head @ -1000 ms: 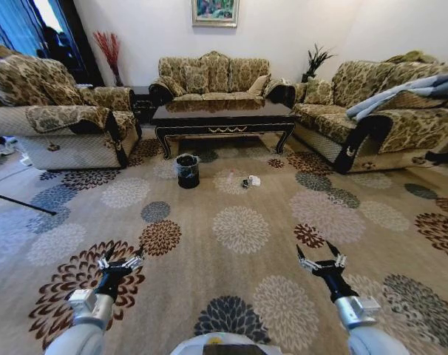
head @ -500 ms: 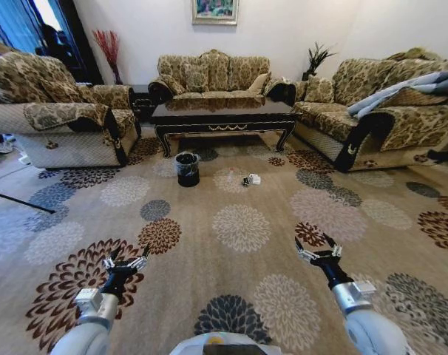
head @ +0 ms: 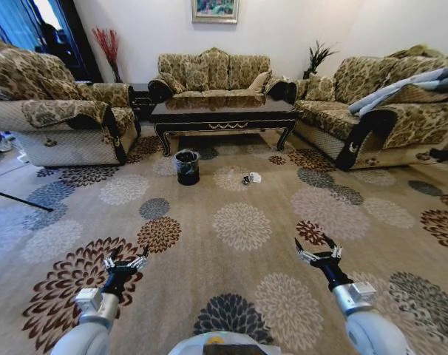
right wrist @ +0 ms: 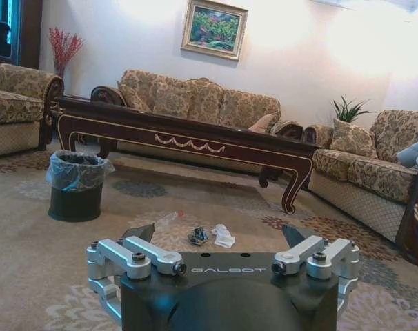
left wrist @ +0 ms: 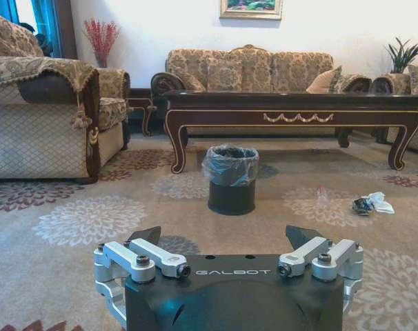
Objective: Move to the front of the table and pick up the trash from the floor, then place it into the trash bin.
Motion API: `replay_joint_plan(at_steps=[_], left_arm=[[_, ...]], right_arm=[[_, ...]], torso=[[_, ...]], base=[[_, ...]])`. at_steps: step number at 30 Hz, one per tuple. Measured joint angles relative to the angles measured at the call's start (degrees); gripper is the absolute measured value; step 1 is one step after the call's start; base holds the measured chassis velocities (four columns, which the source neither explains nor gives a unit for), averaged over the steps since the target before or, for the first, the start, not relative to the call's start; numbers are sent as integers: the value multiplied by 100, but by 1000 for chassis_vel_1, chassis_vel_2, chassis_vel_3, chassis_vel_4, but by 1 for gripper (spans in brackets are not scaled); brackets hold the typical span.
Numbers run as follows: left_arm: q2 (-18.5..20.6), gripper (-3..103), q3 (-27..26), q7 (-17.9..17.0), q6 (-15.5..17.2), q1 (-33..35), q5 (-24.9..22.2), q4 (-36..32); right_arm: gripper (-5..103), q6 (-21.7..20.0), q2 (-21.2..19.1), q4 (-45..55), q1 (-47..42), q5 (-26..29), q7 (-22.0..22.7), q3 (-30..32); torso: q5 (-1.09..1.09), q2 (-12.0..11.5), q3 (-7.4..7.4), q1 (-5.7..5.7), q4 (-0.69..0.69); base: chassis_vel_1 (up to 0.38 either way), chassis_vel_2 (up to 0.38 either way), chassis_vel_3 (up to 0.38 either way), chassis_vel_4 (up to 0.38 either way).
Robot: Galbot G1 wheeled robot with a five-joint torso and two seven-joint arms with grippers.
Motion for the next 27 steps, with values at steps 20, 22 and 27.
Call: replay_joint_plan(at_steps=[20, 22, 27], left_arm=[[3, 100, -8, -36, 11, 25, 13, 16], [3, 100, -5, -36, 12, 19, 15, 16], [1, 100, -4, -36, 13, 15, 15, 30]], right_arm=[[100, 60, 111, 32, -122, -196, 42, 14], [100, 61, 118, 34, -123, -205, 46, 13], [100, 61, 119, 44, -119, -206, 45, 4]], torso=[[0, -446, -349, -99, 0], [0, -518, -417, -100, 0], [0, -624, -514, -111, 0]], base=[[0, 0, 0, 0], [0, 0, 0, 0], [0, 0, 0, 0]])
